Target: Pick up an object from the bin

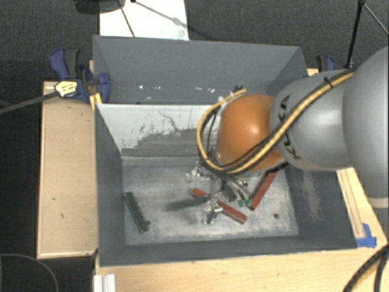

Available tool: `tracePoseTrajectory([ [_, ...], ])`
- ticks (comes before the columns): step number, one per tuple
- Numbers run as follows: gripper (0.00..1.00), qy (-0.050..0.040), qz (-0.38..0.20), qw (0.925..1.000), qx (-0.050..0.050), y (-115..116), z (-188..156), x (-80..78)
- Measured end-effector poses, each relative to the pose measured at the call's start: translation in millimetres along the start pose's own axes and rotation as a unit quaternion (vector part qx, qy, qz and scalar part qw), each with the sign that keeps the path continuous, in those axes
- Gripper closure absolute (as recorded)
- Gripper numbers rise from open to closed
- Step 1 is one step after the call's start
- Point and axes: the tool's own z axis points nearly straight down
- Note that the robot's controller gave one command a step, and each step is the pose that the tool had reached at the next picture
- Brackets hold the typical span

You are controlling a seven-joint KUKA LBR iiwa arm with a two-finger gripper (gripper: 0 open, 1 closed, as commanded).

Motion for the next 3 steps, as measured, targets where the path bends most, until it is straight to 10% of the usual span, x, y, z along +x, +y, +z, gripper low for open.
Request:
tracePoseTrajectory([
  [1, 0.0, 0.0004, -0.073, 0.9973, 0.0, 10, 39, 7.6],
  [2, 1.0, -0.0179, -0.067, 0.9976, 0.0, 13, 45, -3.4],
  [3, 1.0, -0.0178, -0.067, 0.9976, 0.0, 13, 45, -3.2],
])
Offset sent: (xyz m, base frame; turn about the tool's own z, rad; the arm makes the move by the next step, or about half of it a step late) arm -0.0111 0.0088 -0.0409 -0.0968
